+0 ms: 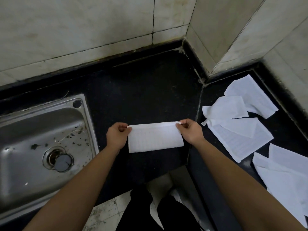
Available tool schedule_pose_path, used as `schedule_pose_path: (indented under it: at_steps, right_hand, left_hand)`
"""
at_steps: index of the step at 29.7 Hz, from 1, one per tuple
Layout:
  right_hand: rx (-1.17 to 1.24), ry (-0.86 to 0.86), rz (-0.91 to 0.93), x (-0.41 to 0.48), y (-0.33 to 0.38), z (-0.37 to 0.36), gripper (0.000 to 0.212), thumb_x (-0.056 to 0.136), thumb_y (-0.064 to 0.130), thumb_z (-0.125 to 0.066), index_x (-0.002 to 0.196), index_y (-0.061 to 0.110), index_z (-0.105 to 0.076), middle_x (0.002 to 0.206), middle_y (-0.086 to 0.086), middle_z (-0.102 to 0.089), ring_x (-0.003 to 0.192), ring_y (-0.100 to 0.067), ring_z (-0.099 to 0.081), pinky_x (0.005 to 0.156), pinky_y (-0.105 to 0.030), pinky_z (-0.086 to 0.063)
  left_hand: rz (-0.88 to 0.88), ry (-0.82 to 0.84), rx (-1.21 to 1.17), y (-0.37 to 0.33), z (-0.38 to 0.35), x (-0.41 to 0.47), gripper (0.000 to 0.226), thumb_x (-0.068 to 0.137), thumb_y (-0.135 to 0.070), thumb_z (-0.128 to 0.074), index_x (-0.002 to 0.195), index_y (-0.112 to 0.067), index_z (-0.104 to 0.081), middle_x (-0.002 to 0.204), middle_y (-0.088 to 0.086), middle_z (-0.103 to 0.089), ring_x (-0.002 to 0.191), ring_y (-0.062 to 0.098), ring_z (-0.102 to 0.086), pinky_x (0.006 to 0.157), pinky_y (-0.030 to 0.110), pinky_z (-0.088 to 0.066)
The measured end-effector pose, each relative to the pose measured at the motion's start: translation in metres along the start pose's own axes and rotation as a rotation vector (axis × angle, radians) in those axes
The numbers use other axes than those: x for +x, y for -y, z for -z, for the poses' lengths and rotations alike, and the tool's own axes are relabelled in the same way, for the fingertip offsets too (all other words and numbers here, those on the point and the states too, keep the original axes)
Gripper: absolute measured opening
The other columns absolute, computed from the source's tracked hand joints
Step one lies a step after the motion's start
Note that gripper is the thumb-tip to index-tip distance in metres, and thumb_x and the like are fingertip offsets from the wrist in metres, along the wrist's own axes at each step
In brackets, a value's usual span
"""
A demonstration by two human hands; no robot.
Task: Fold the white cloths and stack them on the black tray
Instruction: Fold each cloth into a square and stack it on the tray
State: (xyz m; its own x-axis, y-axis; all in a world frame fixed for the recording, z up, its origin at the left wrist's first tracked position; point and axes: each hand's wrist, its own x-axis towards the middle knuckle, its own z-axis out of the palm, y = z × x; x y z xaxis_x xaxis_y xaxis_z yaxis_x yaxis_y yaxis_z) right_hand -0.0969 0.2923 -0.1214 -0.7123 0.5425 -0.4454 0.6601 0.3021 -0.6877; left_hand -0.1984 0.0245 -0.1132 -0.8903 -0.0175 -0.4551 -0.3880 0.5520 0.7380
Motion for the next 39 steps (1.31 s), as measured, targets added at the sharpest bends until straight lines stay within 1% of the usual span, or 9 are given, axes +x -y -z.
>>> schedule_pose_path:
  at_steps: [6, 11, 14, 17, 20, 23, 32, 35, 39]
  right_hand:
    - [-0.150, -0.013, 0.039, 0.015, -0.008, -0.010, 0.011, 0.091, 0.040, -0.064, 0.100, 0.034, -0.060, 0.096, 0.004, -0.065, 0.091, -0.016, -0.063, 0.078, -0.030, -0.048]
    - [-0.299, -0.041, 0.196, 0.003, -0.006, -0.010, 0.036, 0.095, 0.037, -0.060, 0.127, 0.021, -0.056, 0.112, -0.001, -0.057, 0.097, -0.018, -0.058, 0.078, -0.032, -0.046]
    - [-0.639, -0.215, 0.706, -0.016, -0.010, -0.010, 0.039, 0.094, 0.031, -0.059, 0.129, 0.014, -0.058, 0.132, -0.014, -0.053, 0.112, -0.031, -0.056, 0.088, -0.045, -0.050]
    - [-0.862, -0.008, 0.887, -0.029, -0.008, -0.023, 0.049, 0.099, 0.039, -0.049, 0.144, 0.019, -0.047, 0.156, -0.018, -0.033, 0.142, -0.037, -0.034, 0.113, -0.051, -0.034]
    - [-1.042, 0.173, 0.832, -0.025, -0.010, -0.034, 0.066, 0.103, 0.053, -0.030, 0.159, 0.023, -0.013, 0.166, -0.015, 0.001, 0.152, -0.039, -0.001, 0.123, -0.055, -0.008]
    - [-1.050, 0.203, 0.752, -0.014, -0.016, -0.035, 0.071, 0.101, 0.062, -0.017, 0.159, 0.027, 0.001, 0.166, -0.014, 0.009, 0.151, -0.040, 0.008, 0.122, -0.057, -0.005]
    - [-1.037, 0.236, 0.736, -0.015, -0.021, -0.035, 0.083, 0.096, 0.073, -0.012, 0.159, 0.023, 0.007, 0.165, -0.014, 0.015, 0.151, -0.037, 0.014, 0.122, -0.056, -0.006]
    - [-0.819, 0.106, 0.592, -0.033, -0.020, -0.025, 0.093, 0.092, 0.078, -0.024, 0.159, 0.020, 0.002, 0.166, -0.013, 0.012, 0.152, -0.031, 0.014, 0.123, -0.053, -0.001]
    - [-0.515, -0.095, 0.300, -0.059, -0.032, -0.013, 0.083, 0.090, 0.074, -0.034, 0.154, 0.021, -0.028, 0.161, -0.009, -0.019, 0.147, -0.027, -0.020, 0.119, -0.046, -0.020]
  left_hand:
    - [-0.069, -0.026, 0.128, 0.014, -0.005, 0.014, 0.015, 0.086, -0.019, -0.074, 0.099, -0.014, -0.069, 0.090, 0.000, -0.067, 0.086, 0.015, -0.062, 0.081, 0.027, -0.047]
    - [-0.172, -0.008, 0.248, 0.017, -0.004, 0.007, 0.028, 0.088, -0.030, -0.071, 0.111, -0.016, -0.064, 0.102, -0.001, -0.062, 0.095, 0.019, -0.062, 0.080, 0.030, -0.049]
    - [-0.630, -0.038, 0.582, 0.022, 0.001, -0.011, 0.039, 0.094, -0.038, -0.059, 0.125, -0.014, -0.059, 0.124, 0.009, -0.055, 0.110, 0.026, -0.054, 0.087, 0.041, -0.050]
    - [-0.962, 0.122, 0.976, 0.026, -0.001, -0.021, 0.052, 0.098, -0.045, -0.035, 0.142, -0.019, -0.049, 0.151, 0.014, -0.039, 0.138, 0.034, -0.037, 0.107, 0.053, -0.037]
    - [-0.910, 0.333, 1.203, 0.027, -0.004, -0.011, 0.065, 0.098, -0.059, -0.016, 0.156, -0.029, -0.011, 0.164, 0.012, 0.001, 0.151, 0.031, -0.001, 0.119, 0.057, -0.010]
    - [-0.812, 0.379, 1.233, 0.035, 0.000, 0.002, 0.072, 0.093, -0.071, -0.005, 0.154, -0.035, 0.010, 0.162, 0.007, 0.021, 0.149, 0.028, 0.017, 0.119, 0.058, 0.003]
    - [-0.763, 0.442, 1.225, 0.043, 0.002, 0.006, 0.077, 0.089, -0.077, 0.000, 0.151, -0.038, 0.019, 0.159, 0.004, 0.029, 0.148, 0.028, 0.022, 0.117, 0.059, 0.008]
    - [-0.717, 0.449, 1.198, 0.033, 0.002, 0.001, 0.085, 0.086, -0.083, -0.008, 0.151, -0.037, 0.021, 0.162, 0.006, 0.022, 0.149, 0.028, 0.018, 0.117, 0.058, 0.010]
    - [-0.808, 0.353, 1.118, -0.006, -0.011, 0.004, 0.083, 0.092, -0.071, -0.023, 0.156, -0.027, 0.007, 0.164, 0.010, -0.004, 0.151, 0.028, 0.000, 0.120, 0.055, -0.003]
